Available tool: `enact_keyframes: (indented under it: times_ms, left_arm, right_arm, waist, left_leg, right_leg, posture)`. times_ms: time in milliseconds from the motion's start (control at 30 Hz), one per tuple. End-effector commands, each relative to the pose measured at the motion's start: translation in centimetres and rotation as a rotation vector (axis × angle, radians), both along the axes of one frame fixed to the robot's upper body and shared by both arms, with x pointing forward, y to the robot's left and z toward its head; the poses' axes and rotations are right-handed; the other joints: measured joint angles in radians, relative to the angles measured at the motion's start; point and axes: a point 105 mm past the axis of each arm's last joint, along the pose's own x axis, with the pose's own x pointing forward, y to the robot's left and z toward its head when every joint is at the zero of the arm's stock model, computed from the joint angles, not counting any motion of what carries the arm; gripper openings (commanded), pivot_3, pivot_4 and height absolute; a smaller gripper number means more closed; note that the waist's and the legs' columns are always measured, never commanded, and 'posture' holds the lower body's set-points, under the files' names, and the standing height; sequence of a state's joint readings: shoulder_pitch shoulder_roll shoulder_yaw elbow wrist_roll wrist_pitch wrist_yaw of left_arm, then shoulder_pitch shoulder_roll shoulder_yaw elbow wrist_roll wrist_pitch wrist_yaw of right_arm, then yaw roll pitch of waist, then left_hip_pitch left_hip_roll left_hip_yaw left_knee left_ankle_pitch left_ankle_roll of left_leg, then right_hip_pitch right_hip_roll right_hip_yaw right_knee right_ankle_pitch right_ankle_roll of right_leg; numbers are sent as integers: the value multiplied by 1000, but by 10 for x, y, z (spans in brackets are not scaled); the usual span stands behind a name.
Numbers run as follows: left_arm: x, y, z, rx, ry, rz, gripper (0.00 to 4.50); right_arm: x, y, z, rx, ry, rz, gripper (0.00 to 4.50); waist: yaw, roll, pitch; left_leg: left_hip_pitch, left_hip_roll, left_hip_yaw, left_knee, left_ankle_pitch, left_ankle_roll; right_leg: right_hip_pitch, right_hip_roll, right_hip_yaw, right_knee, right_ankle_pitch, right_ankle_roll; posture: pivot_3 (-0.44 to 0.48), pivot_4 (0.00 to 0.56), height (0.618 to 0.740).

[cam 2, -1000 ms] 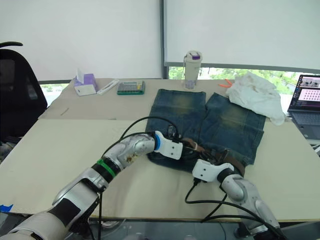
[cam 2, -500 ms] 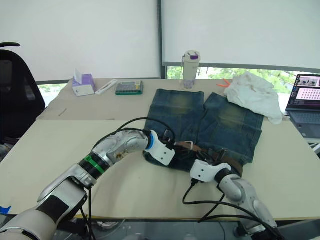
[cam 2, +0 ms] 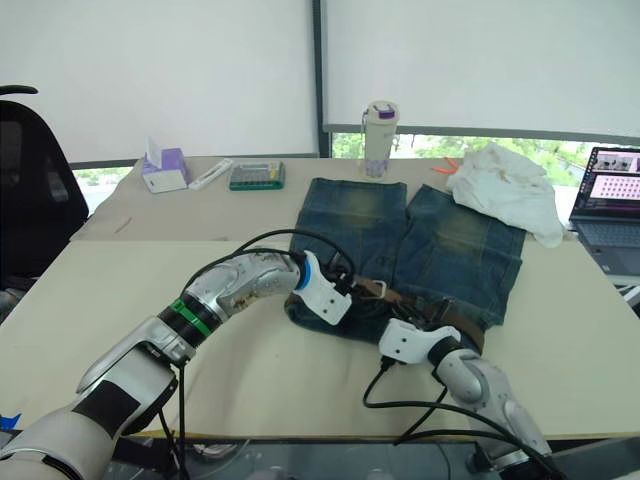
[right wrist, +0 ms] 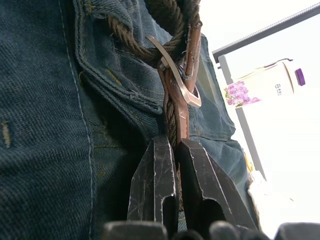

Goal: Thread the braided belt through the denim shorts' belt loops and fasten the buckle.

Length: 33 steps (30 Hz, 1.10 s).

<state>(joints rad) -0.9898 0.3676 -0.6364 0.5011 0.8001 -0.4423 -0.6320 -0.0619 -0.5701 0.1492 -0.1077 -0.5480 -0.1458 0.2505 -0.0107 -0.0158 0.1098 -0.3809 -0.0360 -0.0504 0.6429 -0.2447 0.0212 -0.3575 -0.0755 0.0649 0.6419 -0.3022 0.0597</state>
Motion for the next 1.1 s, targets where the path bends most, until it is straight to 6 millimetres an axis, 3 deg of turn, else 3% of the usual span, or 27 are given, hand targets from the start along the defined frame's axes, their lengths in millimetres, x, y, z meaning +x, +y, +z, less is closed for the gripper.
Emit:
enact_keyframes:
  times_ms: [33,233,600,1100]
  left_arm:
    - [0,-4,9,-41,-12,-23,0]
    - [7,-5,17,-186,-17,40,0]
    - [7,0,6,-93,-8,23,0]
    - [-8,-45,-7,-259,122,-10,0]
  right_arm:
    - [2,1,26,58,-120,2,27]
    - [0,-2,22,56,-99,1,27]
    - [2,-2,22,59,-102,9,27]
    - [-4,13,21,46,-92,95,27]
  waist:
    - [0,0,0]
    - [0,0,0]
    - [-1,0,0]
    - [-3,0,0]
  left_leg:
    - [0,0,0,0,0,0]
    - [0,0,0,0,0,0]
    - [0,0,0,0,0,0]
    - [0,0,0,0,0,0]
  right_leg:
    - [0,0,0,0,0,0]
    - [0,0,0,0,0,0]
    - [0,0,0,1,0,0]
    - [0,1,0,2,0,0]
  posture:
    - [0,150,740]
    - [0,150,740]
    - [0,150,740]
    - [0,150,740]
